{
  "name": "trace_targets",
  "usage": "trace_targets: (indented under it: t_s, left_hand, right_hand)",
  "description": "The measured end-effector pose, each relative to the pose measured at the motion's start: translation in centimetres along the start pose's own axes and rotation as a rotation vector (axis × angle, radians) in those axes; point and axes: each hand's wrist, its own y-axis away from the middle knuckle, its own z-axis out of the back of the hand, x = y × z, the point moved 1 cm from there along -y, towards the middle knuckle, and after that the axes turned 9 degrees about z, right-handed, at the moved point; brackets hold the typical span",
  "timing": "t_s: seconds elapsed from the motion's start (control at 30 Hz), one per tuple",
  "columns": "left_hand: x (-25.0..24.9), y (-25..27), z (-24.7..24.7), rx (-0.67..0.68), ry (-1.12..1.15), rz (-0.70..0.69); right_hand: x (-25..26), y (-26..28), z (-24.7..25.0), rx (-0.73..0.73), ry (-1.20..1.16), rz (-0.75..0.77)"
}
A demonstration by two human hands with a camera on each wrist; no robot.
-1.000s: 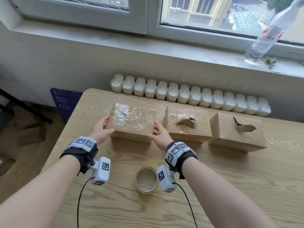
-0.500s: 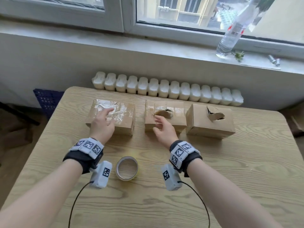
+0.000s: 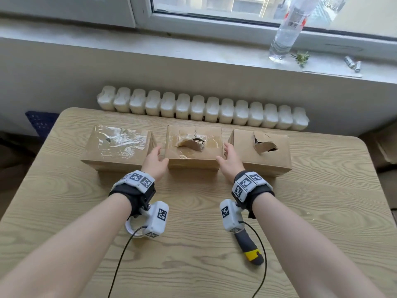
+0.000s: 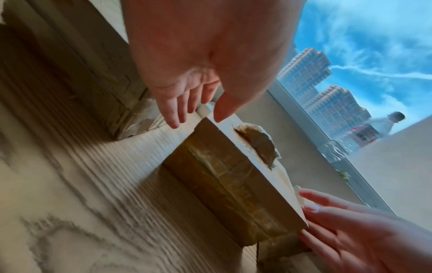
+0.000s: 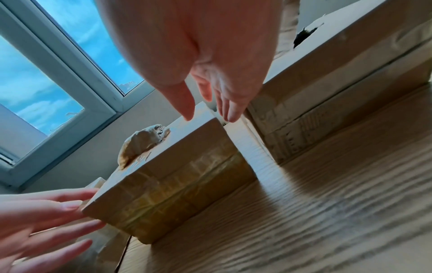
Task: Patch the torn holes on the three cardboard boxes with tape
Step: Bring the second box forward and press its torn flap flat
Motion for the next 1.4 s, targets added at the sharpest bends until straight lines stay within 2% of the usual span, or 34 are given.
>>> trace_targets:
  t_s: [0.2, 0.3, 0.57, 0.73, 0.93, 1.13, 1.4]
  left_hand:
    - [0.5, -1.4, -0.5, 0.071, 0.286, 0.091]
    - [0.9, -0.6, -0.4, 0.107, 0.434, 0.134]
    - [3.6, 5.8, 1.2, 0.145, 0.508, 0.114]
    - [6.8, 10.4, 1.0, 0.219, 0.462, 0.079]
    - [9.8, 13.6, -0.8, 0.204, 0.314, 0.064]
    - [11.3, 15.2, -1.9, 0.228, 0.105, 0.028]
    - [10.5, 15.7, -1.8, 0.275, 0.047, -0.006]
  right_hand:
    - [0.2, -0.4, 0.2, 0.022, -0.094, -0.041]
    - [0.3, 0.6, 0.9, 0.064, -0.088, -0.012]
    - [-0.5, 6.7, 1.8, 0.083, -0.113, 0.033]
    - [-2.6, 12.1, 1.8, 0.066, -0.163, 0.006]
    - [-6.0, 16.9, 0.2, 0.039, -0.204, -0.047]
    - [-7.9, 19.3, -0.2, 0.035, -0.267, -0.085]
    - [-9.4, 20.4, -0.6, -0.033, -0.318, -0.035]
